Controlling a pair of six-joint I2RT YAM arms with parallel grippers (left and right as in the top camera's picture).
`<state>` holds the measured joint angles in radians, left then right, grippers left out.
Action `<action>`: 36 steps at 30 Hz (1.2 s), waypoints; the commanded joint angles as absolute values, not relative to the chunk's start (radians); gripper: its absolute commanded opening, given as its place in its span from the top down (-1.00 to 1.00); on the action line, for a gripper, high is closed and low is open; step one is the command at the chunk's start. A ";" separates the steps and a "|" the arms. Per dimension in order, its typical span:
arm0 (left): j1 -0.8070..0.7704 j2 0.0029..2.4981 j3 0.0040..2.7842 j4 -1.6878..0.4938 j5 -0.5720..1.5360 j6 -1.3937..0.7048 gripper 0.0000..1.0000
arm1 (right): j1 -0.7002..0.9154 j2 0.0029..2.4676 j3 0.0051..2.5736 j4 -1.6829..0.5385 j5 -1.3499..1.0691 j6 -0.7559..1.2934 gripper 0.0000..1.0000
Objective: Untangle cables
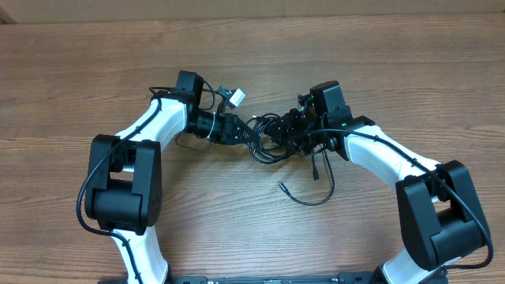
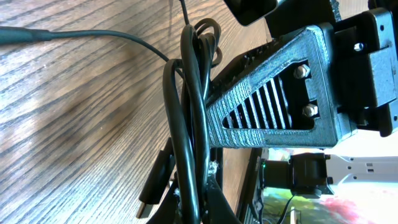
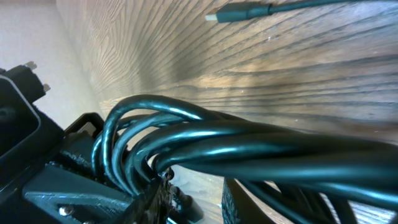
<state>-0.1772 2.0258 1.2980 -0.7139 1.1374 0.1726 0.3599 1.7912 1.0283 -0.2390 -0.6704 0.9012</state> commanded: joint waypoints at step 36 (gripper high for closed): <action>-0.229 2.020 1.316 -0.719 1.129 0.286 0.92 | 0.296 1.787 1.040 -0.283 -0.763 0.779 0.86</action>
